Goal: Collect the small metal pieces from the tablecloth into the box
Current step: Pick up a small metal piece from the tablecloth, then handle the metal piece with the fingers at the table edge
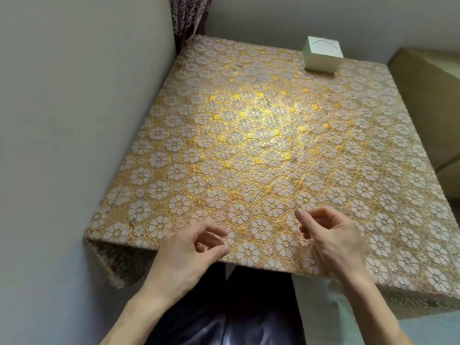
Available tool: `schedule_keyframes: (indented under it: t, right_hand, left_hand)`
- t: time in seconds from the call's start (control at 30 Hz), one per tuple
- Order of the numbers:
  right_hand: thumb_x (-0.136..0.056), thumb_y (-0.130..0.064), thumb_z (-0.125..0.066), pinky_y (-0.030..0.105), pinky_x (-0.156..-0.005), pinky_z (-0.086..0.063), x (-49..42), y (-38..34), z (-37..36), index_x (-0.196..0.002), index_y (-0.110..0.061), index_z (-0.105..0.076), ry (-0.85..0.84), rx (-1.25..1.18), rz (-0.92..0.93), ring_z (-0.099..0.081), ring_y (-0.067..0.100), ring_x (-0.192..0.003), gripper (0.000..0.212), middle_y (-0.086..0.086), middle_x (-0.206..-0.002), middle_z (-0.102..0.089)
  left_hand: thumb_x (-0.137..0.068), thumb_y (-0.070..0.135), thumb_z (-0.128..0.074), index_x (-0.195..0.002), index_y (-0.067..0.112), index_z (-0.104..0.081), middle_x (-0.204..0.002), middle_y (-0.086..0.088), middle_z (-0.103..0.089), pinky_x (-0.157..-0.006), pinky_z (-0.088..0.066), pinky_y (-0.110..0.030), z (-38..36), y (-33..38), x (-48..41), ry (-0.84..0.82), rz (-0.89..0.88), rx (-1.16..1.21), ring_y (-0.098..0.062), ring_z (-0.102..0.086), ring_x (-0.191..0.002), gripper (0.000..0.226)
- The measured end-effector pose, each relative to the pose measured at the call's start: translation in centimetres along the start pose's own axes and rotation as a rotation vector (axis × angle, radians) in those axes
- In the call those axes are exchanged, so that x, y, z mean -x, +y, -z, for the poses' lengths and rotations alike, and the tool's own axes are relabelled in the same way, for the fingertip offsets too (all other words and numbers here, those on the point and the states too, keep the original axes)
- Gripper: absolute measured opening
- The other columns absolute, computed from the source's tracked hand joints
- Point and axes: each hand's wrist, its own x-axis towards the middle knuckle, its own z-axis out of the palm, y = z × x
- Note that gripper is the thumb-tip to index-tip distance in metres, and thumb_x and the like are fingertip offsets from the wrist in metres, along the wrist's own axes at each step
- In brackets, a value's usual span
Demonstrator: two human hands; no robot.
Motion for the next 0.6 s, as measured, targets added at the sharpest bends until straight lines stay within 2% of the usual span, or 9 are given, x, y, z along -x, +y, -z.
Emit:
schedule_keyframes:
  t: [0.1,0.27,0.37,0.43,0.5,0.6]
  right_hand:
    - [-0.086,-0.039,-0.077,0.031,-0.066,-0.059,-2.2,-0.4,-1.0,-0.082,-0.024,-0.074,-0.023,0.136,0.103,-0.071,0.01,-0.064,0.016,-0.006,-0.07,-0.074]
    - [-0.087,-0.04,-0.074,0.01,-0.067,-0.055,-6.3,-1.4,-2.9,-0.093,-0.02,-0.074,-0.143,0.317,0.251,-0.068,-0.001,-0.078,0.021,-0.009,-0.084,-0.072]
    - [-0.087,-0.039,-0.074,0.007,-0.065,-0.052,-8.2,-2.1,-4.2,-0.092,-0.023,-0.073,-0.189,0.392,0.383,-0.062,-0.007,-0.079,0.017,-0.012,-0.084,-0.068]
    - [-0.087,-0.04,-0.072,0.009,-0.064,-0.048,-9.1,-2.1,-5.1,-0.094,-0.021,-0.073,-0.181,0.456,0.489,-0.06,-0.007,-0.077,0.019,-0.011,-0.085,-0.065]
    - [-0.089,-0.046,-0.067,0.021,-0.065,-0.051,-9.7,-1.3,-6.0,-0.095,-0.02,-0.074,-0.16,0.544,0.6,-0.06,0.005,-0.073,0.027,-0.006,-0.089,-0.065]
    - [-0.091,-0.045,-0.063,0.039,-0.069,-0.057,-9.6,0.1,-7.0,-0.096,-0.016,-0.074,-0.138,0.691,0.731,-0.06,0.02,-0.084,0.032,0.006,-0.102,-0.066]
  left_hand:
    - [-0.079,0.024,-0.085,-0.094,0.036,-0.075,-0.079,0.026,-0.073,-0.074,-0.05,-0.011,-0.5,-0.4,0.8,-0.01,0.01,-0.033,0.0,-0.069,-0.076,0.022]
    - [-0.082,0.013,-0.081,-0.095,0.033,-0.076,-0.082,0.025,-0.074,-0.075,-0.047,-0.006,-1.6,-0.6,1.4,0.049,0.053,0.072,0.005,-0.069,-0.081,0.024]
    - [-0.083,0.013,-0.081,-0.094,0.033,-0.076,-0.084,0.024,-0.075,-0.078,-0.051,-0.009,-2.4,-1.0,1.4,0.09,0.117,0.145,0.005,-0.07,-0.082,0.023]
    - [-0.084,0.015,-0.08,-0.095,0.032,-0.077,-0.086,0.024,-0.075,-0.081,-0.053,-0.011,-2.7,-1.2,1.6,0.143,0.165,0.192,0.007,-0.07,-0.083,0.021]
    - [-0.084,0.019,-0.081,-0.093,0.033,-0.077,-0.086,0.025,-0.075,-0.081,-0.053,-0.01,-3.0,-1.3,1.9,0.189,0.199,0.215,0.008,-0.07,-0.083,0.017]
    - [-0.082,0.021,-0.082,-0.092,0.031,-0.078,-0.087,0.021,-0.076,-0.081,-0.053,-0.015,-3.3,-1.5,2.5,0.208,0.251,0.29,0.004,-0.071,-0.085,0.015]
